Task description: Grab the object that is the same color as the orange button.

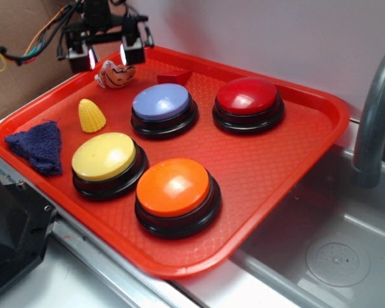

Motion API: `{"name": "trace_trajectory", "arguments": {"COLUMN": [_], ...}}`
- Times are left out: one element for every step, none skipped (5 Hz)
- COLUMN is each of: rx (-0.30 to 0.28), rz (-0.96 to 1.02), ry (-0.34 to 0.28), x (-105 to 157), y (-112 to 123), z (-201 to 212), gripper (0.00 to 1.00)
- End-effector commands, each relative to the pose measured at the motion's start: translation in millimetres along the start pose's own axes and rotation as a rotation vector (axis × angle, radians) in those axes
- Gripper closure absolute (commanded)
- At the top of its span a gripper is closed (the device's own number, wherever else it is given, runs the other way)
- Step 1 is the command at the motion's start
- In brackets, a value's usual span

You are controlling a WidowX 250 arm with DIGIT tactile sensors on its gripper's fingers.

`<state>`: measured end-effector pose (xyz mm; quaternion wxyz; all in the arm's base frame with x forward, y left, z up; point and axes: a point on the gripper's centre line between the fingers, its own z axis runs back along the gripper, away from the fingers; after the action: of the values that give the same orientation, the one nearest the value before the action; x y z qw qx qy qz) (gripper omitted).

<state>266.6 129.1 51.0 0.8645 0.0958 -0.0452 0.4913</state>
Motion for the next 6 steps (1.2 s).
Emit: {"name": "trace_trajectory", "arguments": {"rx": [-0.026,-0.062,-0.084,-0.084,-0.076,-0.072], "rz": [-0.016,-0.052,-0.084,-0.108,-0.128,-0.177], "ry": [-0.104,-0.165,-0.162,-0.191,-0.212,-0.218], "x": [21,36,36,34,26,22], "y": [1,-8,12,22,28,25], "z": [-3,2,-13,-17,-14,-21], "gripper": [0.0,0.0,0.0,1.0,1.0,1.0]}}
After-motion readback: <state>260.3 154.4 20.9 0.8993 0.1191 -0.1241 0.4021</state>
